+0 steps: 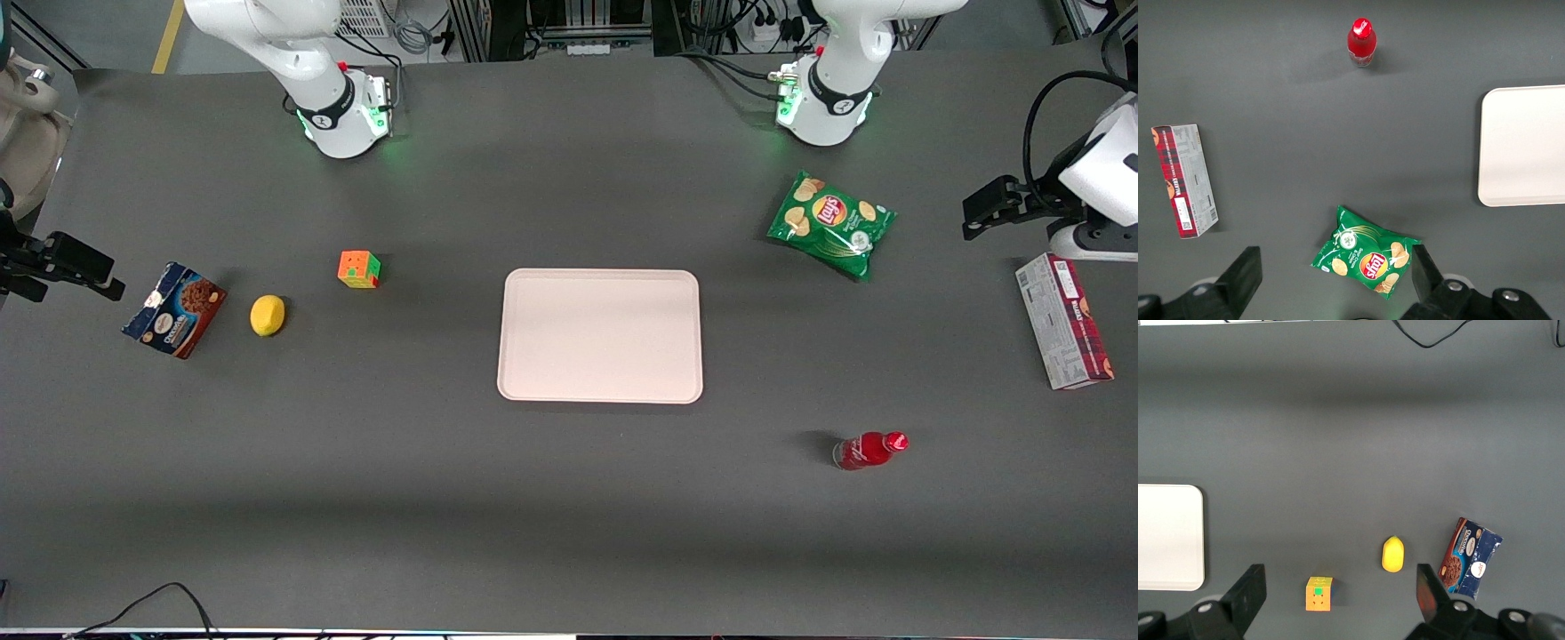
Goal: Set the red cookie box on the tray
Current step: 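Move the left gripper down toward the red plaid shortbread box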
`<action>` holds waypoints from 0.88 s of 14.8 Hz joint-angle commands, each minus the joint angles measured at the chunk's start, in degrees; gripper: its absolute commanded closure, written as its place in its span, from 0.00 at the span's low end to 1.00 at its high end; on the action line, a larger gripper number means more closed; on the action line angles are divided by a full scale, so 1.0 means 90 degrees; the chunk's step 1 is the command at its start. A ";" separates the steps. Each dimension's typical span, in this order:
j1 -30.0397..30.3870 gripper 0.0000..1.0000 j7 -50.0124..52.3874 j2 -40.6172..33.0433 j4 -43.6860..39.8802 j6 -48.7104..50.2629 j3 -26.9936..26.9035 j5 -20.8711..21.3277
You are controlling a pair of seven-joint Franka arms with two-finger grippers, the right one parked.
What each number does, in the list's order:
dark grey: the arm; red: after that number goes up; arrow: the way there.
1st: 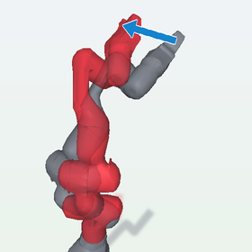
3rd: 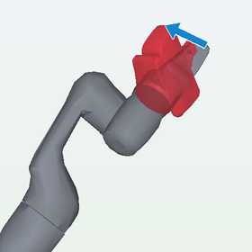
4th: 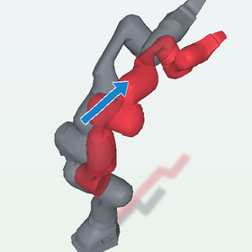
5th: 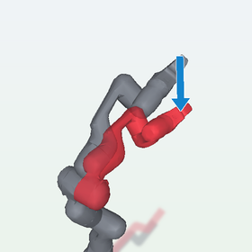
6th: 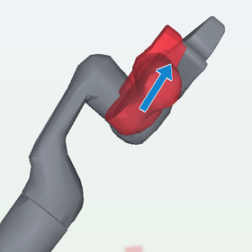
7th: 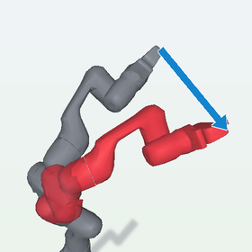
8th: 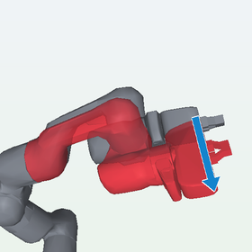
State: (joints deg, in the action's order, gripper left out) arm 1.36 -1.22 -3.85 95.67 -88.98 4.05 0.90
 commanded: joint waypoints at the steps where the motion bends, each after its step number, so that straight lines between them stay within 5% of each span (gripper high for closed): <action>1: -0.0082 0.00 0.0145 -0.0070 0.0054 0.0013 -0.0011 0.0056; 8: -0.0082 0.00 0.0097 -0.0080 0.0112 -0.0016 -0.0137 0.0076; 13: -0.0073 0.00 -0.0633 -0.0080 0.0687 -0.0551 -0.1082 0.0202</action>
State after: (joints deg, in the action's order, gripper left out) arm 1.31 -2.09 -3.84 97.71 -89.86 -0.75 1.63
